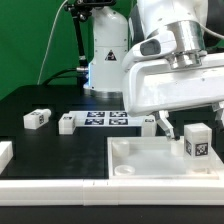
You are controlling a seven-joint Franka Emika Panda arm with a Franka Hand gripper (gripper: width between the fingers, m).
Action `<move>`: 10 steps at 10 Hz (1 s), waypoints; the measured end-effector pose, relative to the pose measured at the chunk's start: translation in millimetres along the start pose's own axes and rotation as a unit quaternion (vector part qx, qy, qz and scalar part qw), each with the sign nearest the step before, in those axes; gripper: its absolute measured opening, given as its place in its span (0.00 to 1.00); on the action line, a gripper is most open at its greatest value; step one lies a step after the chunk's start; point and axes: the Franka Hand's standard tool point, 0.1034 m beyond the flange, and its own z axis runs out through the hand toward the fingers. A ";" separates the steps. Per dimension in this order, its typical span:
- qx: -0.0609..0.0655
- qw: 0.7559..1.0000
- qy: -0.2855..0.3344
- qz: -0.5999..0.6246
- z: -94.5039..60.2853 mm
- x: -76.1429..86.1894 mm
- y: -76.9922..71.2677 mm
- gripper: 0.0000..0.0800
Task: Assemble one leg
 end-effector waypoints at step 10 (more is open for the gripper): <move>0.059 0.973 -0.223 0.005 -3.2 -4.6 -10.5 0.81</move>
Offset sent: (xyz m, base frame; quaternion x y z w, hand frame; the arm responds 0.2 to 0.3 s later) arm 0.0000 0.0000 0.0000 0.0000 -0.1593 0.0000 0.9872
